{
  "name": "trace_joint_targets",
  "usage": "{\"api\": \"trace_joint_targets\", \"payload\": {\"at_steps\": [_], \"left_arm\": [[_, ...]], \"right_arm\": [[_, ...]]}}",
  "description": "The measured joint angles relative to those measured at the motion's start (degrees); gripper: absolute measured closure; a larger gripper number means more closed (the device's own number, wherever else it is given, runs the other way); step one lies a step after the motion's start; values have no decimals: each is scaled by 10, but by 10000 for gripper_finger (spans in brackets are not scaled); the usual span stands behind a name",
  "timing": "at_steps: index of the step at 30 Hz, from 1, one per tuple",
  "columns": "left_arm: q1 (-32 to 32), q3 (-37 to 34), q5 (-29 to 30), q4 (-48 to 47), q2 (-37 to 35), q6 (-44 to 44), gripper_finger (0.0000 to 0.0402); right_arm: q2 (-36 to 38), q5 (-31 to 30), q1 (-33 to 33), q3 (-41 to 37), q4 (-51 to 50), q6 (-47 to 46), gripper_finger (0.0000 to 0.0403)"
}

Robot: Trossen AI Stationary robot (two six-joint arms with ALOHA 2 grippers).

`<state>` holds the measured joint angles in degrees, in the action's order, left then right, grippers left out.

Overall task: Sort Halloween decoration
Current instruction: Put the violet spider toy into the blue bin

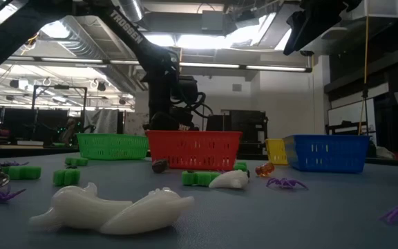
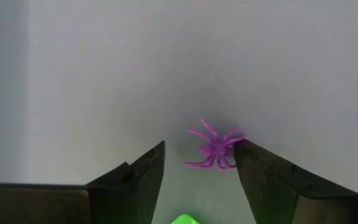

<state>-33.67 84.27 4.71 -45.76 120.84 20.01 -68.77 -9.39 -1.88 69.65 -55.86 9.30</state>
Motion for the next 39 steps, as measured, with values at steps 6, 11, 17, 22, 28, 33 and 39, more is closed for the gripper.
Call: {"api": "trace_joint_targets", "payload": {"at_steps": [6,11,17,22,28,33,39], "left_arm": [[0,0,2,-1,1,0,234],[0,-1,0,-2,1,0,263],[0,-1,0,-2,1,0,280],[0,-1,1,-2,1,0,288],[0,-2,1,-2,1,0,306],[0,-2,1,-2,1,0,315],[0,-2,3,-2,1,1,317]], "right_arm": [[0,0,0,0,0,0,166],[0,0,0,0,0,0,166],[0,0,0,0,0,0,166],[0,0,0,0,0,0,166],[0,0,0,0,0,0,166],[0,0,0,0,0,0,166],[0,0,0,0,0,0,166]]}}
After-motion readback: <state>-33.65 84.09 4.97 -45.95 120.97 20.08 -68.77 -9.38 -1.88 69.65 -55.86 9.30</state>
